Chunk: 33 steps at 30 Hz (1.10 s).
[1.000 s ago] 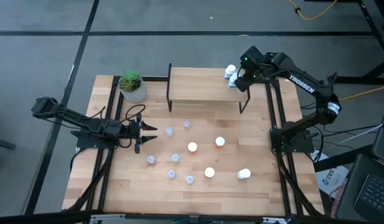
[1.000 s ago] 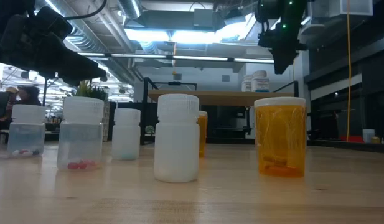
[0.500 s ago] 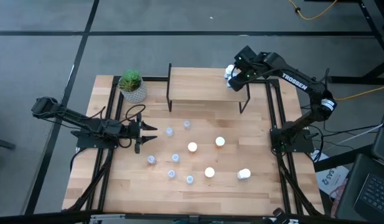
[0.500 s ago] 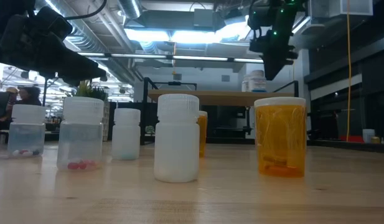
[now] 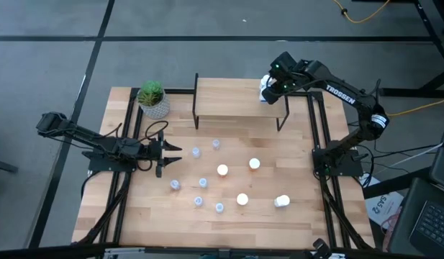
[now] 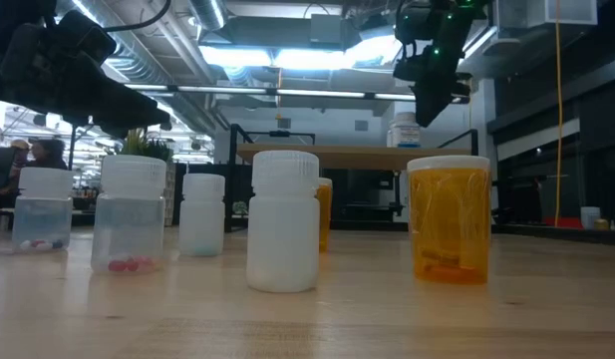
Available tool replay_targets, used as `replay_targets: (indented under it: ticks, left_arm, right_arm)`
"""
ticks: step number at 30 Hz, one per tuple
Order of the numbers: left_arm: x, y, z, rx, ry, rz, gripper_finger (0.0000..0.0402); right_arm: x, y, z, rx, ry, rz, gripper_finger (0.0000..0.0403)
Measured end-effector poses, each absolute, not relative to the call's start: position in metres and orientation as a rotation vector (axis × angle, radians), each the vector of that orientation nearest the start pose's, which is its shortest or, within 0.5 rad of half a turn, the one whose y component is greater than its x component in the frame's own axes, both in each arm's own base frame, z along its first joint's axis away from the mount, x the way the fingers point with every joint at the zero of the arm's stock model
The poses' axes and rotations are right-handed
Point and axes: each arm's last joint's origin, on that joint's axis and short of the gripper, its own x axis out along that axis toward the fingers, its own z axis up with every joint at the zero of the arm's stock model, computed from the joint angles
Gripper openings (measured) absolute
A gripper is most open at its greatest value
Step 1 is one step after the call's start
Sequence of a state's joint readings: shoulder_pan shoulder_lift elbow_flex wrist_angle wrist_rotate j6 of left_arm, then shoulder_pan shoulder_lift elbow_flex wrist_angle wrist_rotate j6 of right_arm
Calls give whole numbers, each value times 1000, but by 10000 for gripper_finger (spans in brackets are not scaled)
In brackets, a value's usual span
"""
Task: Pick and place medicine bottles onto shelf by color
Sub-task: Put the bottom white supplement bottle on the shelf aligned with the other white supplement bottle, then put the white supplement bottle on the shelf aligned with the other white supplement bottles
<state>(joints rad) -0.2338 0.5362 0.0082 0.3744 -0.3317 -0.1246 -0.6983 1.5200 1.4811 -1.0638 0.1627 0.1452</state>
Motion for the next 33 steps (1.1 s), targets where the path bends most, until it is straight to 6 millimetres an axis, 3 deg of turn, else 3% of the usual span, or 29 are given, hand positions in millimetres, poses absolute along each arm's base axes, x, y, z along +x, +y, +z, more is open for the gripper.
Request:
replay_targets:
  ticks: [8,14,20,27,33]
  left_arm:
    - [128,-21,152,-81,141,107,165]
    - [128,-21,152,-81,142,107,165]
    - [128,-21,152,-81,141,107,165]
    - [128,-21,152,-81,142,107,165]
    - [128,-21,152,-81,141,107,165]
  right_arm:
    - [214,-185,330,464,1191,-839,93]
    - [204,-162,339,524,1289,-842,93]
    - [197,-120,357,505,1292,-785,93]
    - [171,-54,378,542,1216,-646,93]
    - [145,-10,376,619,1121,-572,93]
